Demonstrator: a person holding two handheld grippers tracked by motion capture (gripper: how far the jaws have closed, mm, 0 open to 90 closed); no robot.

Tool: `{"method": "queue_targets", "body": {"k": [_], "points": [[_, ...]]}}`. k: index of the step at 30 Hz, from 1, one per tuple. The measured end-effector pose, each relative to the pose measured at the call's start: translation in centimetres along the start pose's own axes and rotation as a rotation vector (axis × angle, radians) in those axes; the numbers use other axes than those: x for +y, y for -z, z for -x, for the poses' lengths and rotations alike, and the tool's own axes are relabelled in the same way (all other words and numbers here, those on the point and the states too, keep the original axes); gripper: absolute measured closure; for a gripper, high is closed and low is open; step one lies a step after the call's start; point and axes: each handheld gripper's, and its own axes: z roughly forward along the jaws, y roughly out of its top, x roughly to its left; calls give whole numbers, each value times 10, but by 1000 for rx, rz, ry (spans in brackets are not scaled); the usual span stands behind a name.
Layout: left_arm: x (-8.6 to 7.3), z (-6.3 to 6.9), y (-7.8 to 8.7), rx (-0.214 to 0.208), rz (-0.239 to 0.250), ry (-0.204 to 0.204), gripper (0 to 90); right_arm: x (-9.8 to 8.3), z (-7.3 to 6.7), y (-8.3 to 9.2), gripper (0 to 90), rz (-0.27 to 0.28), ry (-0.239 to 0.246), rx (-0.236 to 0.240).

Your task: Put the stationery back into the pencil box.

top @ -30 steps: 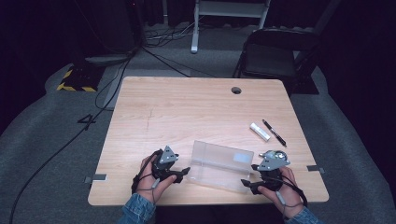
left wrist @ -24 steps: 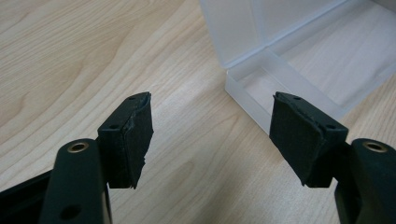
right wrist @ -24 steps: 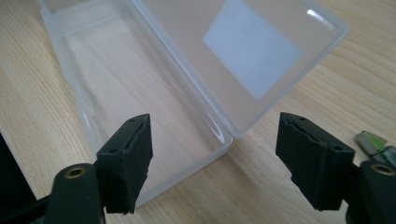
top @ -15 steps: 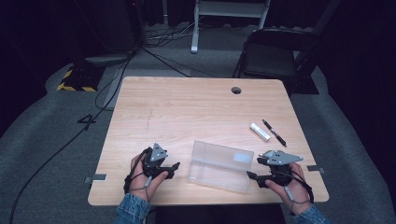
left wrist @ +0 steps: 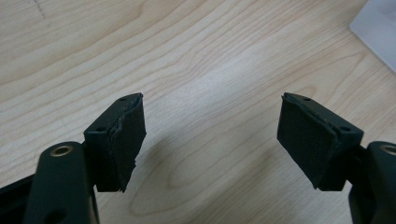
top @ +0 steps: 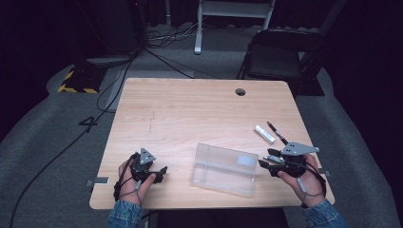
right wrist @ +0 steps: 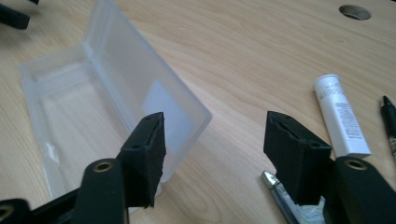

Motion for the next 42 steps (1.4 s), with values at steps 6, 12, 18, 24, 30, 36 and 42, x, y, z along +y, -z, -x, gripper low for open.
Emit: {"method": "queue_targets", "body": {"k": [6, 12, 18, 24, 30, 36, 42], "points": [[-6, -7, -4, 24, -15, 46, 214, 7, 15, 0, 559, 13, -26, -2], [-6, -12, -6, 31, 3, 55, 192, 15, 27, -6, 570, 12, -12, -33], [-6, -17, -6, 27, 6, 70, 190, 27, 42, -12, 563, -33, 0, -63], [-6, -18, -7, 29, 1, 59, 185, 37, 59, -16, 560, -52, -24, -97], [-6, -19, -7, 28, 1, 53, 179, 45, 75, -22, 561, -79, -25, -123], [-6, -19, -7, 27, 1, 50, 179, 49, 90, -27, 561, -100, -52, -136], [-6, -19, -7, 26, 2, 50, 179, 49, 103, -36, 568, -136, -71, -160]]}}
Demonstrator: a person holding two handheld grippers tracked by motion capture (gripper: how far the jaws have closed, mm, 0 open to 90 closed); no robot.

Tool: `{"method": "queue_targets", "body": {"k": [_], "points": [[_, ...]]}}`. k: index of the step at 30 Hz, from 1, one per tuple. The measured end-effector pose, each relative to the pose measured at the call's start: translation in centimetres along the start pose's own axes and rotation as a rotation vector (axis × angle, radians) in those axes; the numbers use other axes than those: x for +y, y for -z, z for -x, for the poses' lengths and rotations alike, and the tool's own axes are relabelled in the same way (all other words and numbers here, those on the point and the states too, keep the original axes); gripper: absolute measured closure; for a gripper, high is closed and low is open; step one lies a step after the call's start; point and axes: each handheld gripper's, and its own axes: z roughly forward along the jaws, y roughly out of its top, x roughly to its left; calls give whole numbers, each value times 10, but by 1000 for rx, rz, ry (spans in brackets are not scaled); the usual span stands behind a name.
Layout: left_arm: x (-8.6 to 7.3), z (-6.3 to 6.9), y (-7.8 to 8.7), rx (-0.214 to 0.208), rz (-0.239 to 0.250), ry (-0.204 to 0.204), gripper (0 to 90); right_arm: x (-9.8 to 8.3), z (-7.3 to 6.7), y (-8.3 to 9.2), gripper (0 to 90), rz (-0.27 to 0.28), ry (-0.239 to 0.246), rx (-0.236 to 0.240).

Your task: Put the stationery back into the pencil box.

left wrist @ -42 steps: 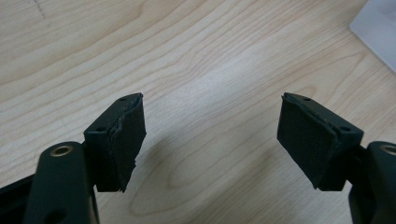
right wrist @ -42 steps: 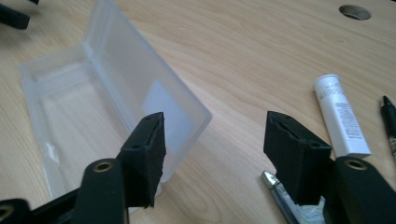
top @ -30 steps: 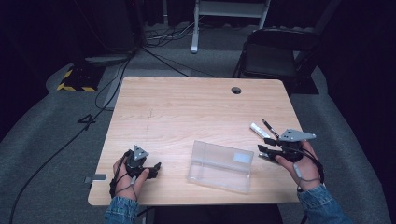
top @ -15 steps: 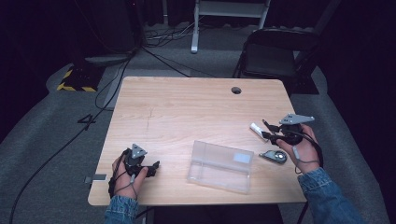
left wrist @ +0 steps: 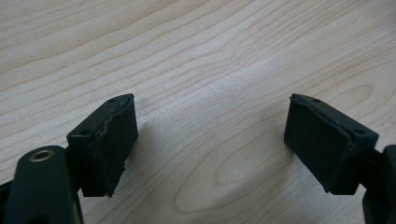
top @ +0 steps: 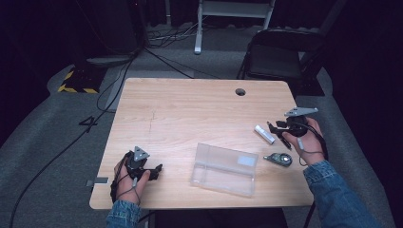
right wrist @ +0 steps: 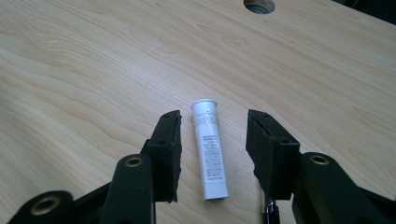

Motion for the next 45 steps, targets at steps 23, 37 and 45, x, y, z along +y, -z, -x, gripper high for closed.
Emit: {"method": "queue_targets", "body": {"k": [23, 37, 45], "points": [[0, 0, 0, -2, 0, 3, 178, -13, 44, -59, 654, -159, -105, -45], [1, 0, 0, 0, -2, -2, 178, -19, 49, -71, 762, -221, -75, -43], [1, 0, -1, -2, -2, -3, 178, -21, 50, -73, 799, -233, -75, -28]]}}
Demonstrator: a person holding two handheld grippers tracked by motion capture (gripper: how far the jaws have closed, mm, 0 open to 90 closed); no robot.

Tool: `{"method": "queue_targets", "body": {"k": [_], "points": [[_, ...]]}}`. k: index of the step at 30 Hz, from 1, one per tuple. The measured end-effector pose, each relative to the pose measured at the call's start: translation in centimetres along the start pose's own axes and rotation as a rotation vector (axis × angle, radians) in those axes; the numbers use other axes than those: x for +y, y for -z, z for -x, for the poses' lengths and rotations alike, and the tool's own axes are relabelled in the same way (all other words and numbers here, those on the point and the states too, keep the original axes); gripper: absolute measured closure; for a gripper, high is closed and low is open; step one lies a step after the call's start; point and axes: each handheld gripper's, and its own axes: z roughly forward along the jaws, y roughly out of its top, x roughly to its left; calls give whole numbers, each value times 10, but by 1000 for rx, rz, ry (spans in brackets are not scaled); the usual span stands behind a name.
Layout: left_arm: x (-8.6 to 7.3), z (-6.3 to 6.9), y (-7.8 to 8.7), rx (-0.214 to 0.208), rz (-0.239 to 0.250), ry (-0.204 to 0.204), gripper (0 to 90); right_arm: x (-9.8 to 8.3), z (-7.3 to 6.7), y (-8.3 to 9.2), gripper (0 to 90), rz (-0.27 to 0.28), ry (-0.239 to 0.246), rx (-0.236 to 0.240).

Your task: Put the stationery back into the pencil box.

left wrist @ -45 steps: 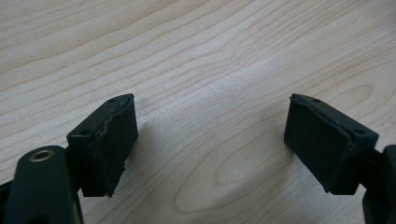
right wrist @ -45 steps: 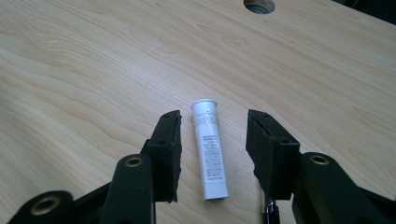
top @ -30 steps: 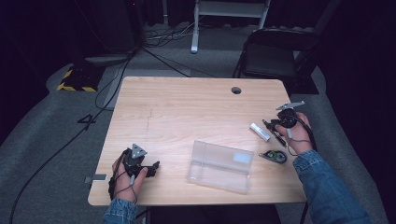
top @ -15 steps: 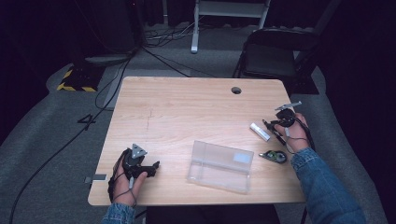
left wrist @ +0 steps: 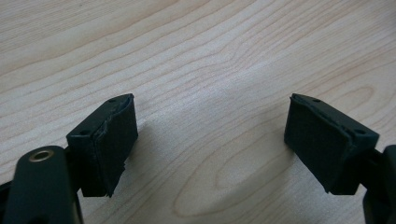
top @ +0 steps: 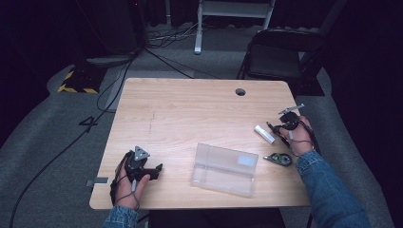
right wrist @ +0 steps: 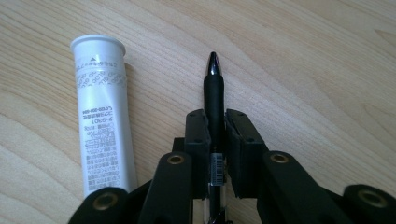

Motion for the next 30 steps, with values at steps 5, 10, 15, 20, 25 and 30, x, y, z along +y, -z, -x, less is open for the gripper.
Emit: {"method": "queue_targets", "body": {"k": [5, 10, 15, 20, 25, 30], "points": [[0, 0, 0, 5, 1, -5, 178, 0, 0, 0, 801, 0, -1, 0], [0, 0, 0, 5, 0, -6, 177, 1, 0, 5, 803, 18, -11, -2], [0, 0, 0, 2, 1, -3, 177, 4, 0, 15, 803, 28, -5, -2], [1, 0, -1, 1, 2, 2, 177, 9, -1, 24, 803, 48, 10, -4], [1, 0, -1, -1, 1, 2, 176, 15, -7, 39, 803, 88, 34, 4], [2, 1, -2, -1, 0, 4, 173, 22, -16, 56, 803, 130, 64, 21]]}}
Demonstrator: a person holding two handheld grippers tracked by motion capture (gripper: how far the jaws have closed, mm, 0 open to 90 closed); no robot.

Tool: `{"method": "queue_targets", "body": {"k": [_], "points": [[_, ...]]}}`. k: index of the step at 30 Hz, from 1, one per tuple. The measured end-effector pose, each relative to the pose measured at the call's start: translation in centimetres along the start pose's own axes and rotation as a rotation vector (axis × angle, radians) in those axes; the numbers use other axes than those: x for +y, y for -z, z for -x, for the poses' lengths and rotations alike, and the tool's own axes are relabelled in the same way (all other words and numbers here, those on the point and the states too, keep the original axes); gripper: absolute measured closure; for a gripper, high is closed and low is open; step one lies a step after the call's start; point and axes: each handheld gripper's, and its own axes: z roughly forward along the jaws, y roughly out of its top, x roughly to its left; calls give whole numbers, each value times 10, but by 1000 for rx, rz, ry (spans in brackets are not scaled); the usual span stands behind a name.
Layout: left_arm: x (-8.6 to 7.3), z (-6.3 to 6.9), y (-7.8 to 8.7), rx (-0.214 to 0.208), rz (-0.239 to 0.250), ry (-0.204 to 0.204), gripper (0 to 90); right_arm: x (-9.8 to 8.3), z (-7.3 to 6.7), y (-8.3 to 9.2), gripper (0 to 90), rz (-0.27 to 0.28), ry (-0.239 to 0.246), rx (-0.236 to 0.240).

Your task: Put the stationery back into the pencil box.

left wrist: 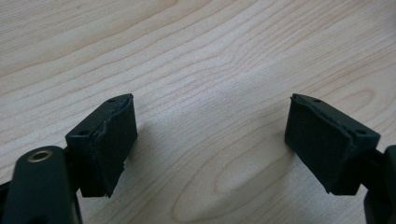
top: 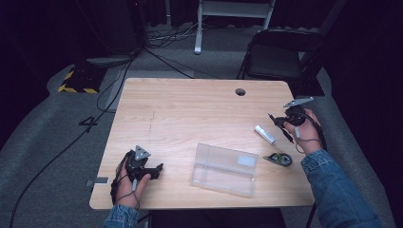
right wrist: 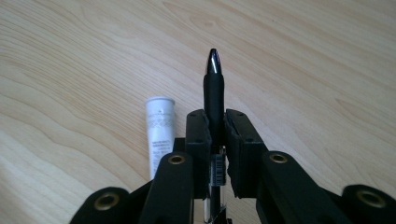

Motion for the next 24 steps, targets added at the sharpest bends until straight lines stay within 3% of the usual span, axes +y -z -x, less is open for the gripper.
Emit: {"method": "queue_targets", "body": {"k": [11, 17, 24], "points": [[1, 0, -1, -1, 1, -3, 171, 15, -20, 18, 802, 60, 55, 46], [1, 0, -1, -2, 2, -2, 171, 25, -41, 31, 803, 94, 113, 95], [1, 0, -1, -2, 2, -3, 171, 31, -62, 41, 803, 133, 144, 157]]}}
